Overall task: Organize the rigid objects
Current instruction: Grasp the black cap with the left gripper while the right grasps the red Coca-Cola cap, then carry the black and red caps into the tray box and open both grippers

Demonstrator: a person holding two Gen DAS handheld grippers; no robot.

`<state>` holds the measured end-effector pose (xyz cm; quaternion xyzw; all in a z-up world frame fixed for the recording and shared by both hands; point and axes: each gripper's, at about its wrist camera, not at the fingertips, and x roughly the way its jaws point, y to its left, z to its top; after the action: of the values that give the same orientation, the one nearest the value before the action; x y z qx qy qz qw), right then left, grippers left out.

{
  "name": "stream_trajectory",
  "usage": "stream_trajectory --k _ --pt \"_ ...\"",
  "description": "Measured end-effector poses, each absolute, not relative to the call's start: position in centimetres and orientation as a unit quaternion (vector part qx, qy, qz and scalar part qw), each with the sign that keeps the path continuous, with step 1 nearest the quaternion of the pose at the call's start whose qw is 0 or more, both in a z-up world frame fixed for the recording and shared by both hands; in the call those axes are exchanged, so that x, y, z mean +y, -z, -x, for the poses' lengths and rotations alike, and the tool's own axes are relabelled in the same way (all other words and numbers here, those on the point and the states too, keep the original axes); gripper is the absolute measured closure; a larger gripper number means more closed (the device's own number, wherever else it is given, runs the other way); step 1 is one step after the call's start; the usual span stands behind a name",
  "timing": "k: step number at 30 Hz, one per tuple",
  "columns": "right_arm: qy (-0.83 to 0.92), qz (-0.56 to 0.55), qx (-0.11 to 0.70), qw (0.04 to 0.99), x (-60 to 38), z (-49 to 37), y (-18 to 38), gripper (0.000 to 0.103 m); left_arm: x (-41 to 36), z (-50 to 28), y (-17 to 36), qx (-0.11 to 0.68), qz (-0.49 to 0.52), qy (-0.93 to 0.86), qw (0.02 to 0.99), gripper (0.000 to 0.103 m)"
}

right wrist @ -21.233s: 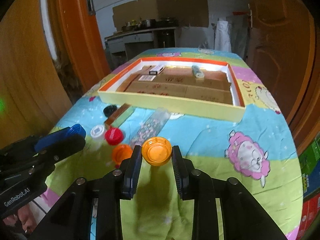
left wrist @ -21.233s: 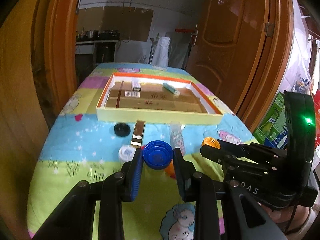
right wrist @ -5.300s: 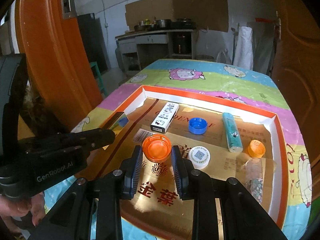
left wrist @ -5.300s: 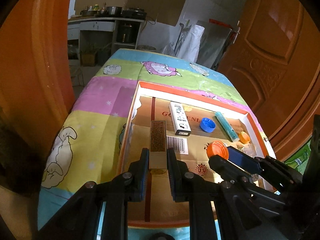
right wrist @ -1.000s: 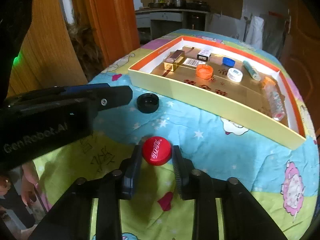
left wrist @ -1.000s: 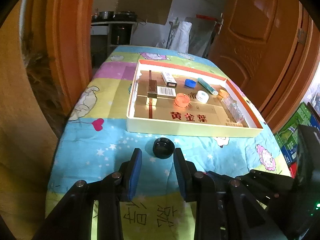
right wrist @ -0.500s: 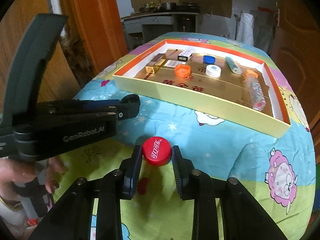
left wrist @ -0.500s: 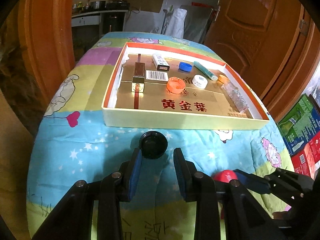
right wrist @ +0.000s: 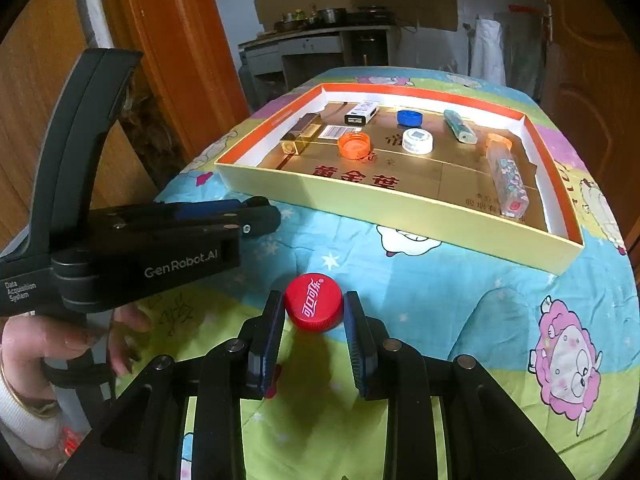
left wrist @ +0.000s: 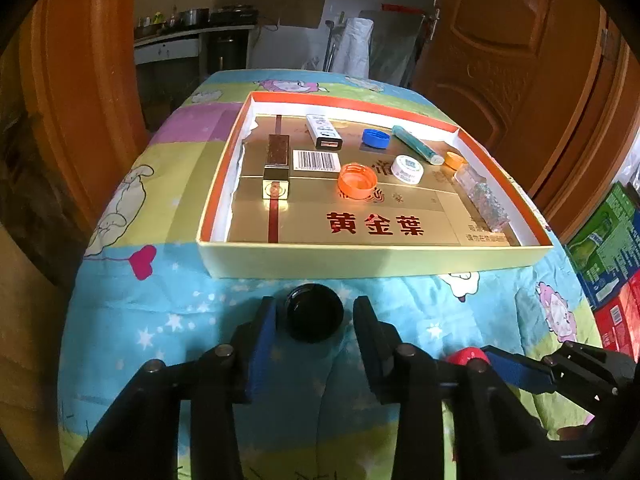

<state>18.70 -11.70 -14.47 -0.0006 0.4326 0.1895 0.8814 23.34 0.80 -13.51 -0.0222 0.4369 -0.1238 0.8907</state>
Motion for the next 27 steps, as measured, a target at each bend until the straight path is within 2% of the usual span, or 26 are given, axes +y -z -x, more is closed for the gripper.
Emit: stream_trajectory --k 5,7,8,27 --pt "-0.189 -0.003 0.436 0.88 -12.0 -18.8 14.8 0.072 0.4 -23.1 13.6 0.431 0.006 0.122 0.894 0.064" --pt "-0.187 -0.006 0.437 0.88 -12.0 -18.9 14.9 0.072 0.5 -23.0 13.6 0.43 0.005 0.122 0.894 0.067" --pt "-0.187 -0.007 0.437 0.88 -12.1 -18.9 14.9 0.072 0.6 -23.0 13.6 0.43 0.006 0.121 0.895 0.073" --pt "-0.173 -0.022 0.43 0.886 -12.9 -18.9 14.1 0.072 0.8 -22.0 11.6 0.423 0.009 0.104 0.9 0.073"
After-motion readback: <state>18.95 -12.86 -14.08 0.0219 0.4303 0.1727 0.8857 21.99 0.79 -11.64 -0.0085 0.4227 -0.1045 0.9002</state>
